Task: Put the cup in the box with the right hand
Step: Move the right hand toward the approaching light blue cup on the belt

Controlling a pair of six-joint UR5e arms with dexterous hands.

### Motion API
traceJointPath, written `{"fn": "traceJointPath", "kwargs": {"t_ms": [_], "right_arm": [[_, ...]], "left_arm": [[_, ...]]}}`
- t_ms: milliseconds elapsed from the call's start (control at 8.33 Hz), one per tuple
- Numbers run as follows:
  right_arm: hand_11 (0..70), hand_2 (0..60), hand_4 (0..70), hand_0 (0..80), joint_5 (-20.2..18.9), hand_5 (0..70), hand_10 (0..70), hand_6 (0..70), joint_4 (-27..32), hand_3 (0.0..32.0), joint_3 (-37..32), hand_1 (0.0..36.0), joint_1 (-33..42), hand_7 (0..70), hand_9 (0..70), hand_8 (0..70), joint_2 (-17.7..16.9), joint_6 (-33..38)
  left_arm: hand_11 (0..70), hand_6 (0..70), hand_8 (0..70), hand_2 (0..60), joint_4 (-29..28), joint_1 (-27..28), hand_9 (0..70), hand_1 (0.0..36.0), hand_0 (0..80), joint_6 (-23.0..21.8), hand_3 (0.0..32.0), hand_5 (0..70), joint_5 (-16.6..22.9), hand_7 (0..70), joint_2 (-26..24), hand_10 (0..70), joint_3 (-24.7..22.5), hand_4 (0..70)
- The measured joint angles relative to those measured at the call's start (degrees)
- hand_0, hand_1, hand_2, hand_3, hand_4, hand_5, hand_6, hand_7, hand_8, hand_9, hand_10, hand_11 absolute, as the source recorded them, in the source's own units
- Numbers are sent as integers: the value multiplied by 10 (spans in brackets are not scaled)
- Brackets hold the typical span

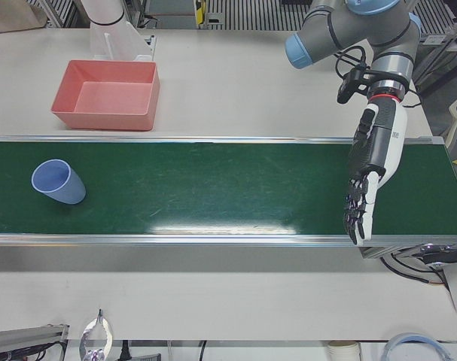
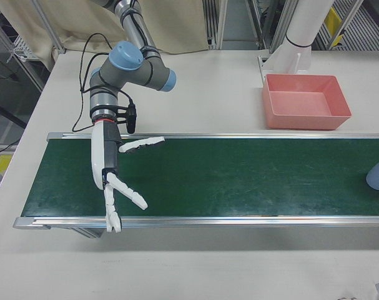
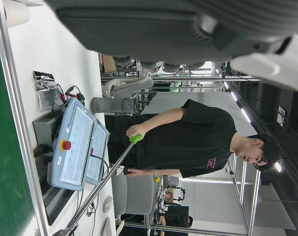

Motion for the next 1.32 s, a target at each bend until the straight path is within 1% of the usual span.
{"fn": "traceJointPath", "kwargs": {"t_ms": [120,240,360,480,600,720,840,960,1080,1200,1320], "right_arm": [[37,138,115,450,0,33,16,32,0,0,1,98,1,118,36,2,0,1],[41,122,94,459,-1,38,18,30,0,0,3,109,1,105,33,1,0,1],[40,222,56,450,-2,41,16,28,0,4,3,145,-2,99,27,0,0,0],[37,145,70,469,-2,43,14,27,0,14,3,133,-8,97,22,0,0,-4],[37,121,80,473,-2,43,14,26,0,22,3,127,-14,102,21,0,1,-8],[36,190,59,463,-2,43,13,26,0,26,7,145,-19,102,21,0,2,-11],[37,78,76,481,-2,44,13,26,0,34,13,121,-24,101,19,0,2,-17],[36,136,47,475,-2,46,12,24,-1,58,17,140,-30,101,19,0,2,-21],[36,127,25,478,-2,47,12,19,-1,94,21,142,-36,93,16,0,1,-24],[37,116,14,479,-2,48,13,17,-1,112,28,142,-41,90,15,0,0,-31],[37,121,0,478,-1,49,12,16,-1,126,40,146,-46,86,11,0,-4,-44]], "left_arm": [[0,0,0,0,0,0,0,0,0,0,0,0,0,0,0,0,0,0],[0,0,0,0,0,0,0,0,0,0,0,0,0,0,0,0,0,0],[0,0,0,0,0,0,0,0,0,0,0,0,0,0,0,0,0,0],[0,0,0,0,0,0,0,0,0,0,0,0,0,0,0,0,0,0],[0,0,0,0,0,0,0,0,0,0,0,0,0,0,0,0,0,0],[0,0,0,0,0,0,0,0,0,0,0,0,0,0,0,0,0,0],[0,0,0,0,0,0,0,0,0,0,0,0,0,0,0,0,0,0],[0,0,0,0,0,0,0,0,0,0,0,0,0,0,0,0,0,0],[0,0,0,0,0,0,0,0,0,0,0,0,0,0,0,0,0,0],[0,0,0,0,0,0,0,0,0,0,0,0,0,0,0,0,-2,0],[0,0,0,0,1,0,0,0,0,0,0,0,0,0,0,0,-4,0]]}}
